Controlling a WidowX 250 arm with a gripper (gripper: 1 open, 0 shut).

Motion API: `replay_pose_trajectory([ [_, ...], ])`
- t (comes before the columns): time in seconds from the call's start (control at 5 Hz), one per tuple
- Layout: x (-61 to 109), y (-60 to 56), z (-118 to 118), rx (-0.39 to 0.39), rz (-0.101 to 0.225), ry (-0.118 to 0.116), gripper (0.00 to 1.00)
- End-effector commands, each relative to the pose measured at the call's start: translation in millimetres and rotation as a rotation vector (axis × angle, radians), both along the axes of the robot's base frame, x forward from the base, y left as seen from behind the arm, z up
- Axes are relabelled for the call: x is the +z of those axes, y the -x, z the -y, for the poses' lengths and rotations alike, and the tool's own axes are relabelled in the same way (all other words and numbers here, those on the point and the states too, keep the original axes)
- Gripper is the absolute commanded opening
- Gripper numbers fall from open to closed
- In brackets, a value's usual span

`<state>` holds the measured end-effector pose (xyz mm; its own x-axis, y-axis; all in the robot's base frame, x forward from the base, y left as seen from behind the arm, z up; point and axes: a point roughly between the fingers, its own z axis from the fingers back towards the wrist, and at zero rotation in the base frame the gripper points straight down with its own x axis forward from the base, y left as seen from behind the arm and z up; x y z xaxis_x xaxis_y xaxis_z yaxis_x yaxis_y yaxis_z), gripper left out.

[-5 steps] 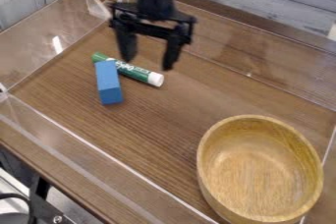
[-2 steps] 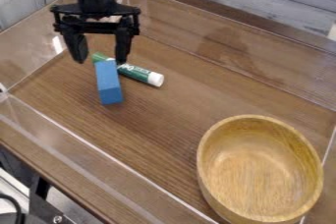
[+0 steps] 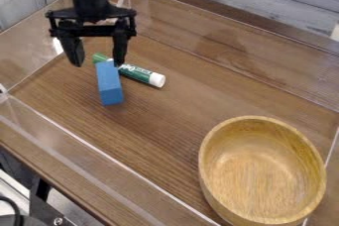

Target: Put the blue block in the brown bowl

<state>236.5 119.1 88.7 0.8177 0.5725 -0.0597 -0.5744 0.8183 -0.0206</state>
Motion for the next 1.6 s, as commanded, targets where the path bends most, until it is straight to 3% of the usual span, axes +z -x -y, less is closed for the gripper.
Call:
replay_pose_trajectory([
  [0.0, 3.7, -2.4, -6.8, 0.041, 0.038, -0.019, 1.00],
  [1.4, -1.0, -11.0, -10.0, 0.018, 0.065, -0.063, 1.00],
])
